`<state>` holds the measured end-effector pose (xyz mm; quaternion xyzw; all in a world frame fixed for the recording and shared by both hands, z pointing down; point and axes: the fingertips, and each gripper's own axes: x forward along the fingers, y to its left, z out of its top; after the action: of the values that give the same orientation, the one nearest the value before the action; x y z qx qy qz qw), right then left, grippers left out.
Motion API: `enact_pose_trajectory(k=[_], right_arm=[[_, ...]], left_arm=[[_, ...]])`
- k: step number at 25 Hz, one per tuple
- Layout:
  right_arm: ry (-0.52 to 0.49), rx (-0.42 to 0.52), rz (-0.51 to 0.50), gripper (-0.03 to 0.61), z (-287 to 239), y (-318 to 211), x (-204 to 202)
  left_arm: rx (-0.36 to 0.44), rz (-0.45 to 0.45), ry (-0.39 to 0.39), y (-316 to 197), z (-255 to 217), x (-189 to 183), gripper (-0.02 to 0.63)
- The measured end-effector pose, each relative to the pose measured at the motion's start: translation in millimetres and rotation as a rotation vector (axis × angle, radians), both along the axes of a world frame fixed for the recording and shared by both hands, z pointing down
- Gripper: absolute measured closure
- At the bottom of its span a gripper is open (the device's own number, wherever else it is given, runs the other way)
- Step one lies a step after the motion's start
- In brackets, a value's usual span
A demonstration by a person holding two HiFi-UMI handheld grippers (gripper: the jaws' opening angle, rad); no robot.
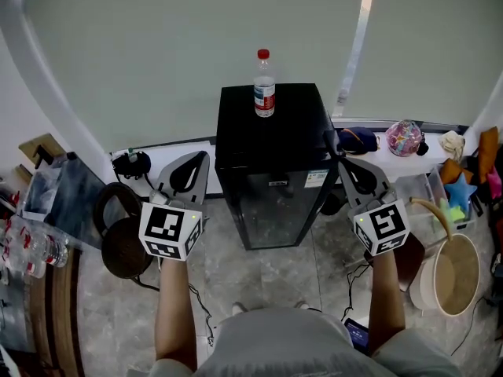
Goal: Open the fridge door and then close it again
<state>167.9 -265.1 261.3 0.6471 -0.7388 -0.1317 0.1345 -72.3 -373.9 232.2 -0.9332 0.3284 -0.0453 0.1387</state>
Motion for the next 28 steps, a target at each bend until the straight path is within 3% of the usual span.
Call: enact_pose_trajectory(k=[11,28], right_arm=[[0.048,0.028,-0.020,0.583,-14,-3,-11],[0.058,0.017,-0.032,0.583,-8,-1,-16]], left_arm=[[0.072,0.039,0.021,20,-25,11,0.604],[0.044,0.061,0.023,25,-16,13,0.604]])
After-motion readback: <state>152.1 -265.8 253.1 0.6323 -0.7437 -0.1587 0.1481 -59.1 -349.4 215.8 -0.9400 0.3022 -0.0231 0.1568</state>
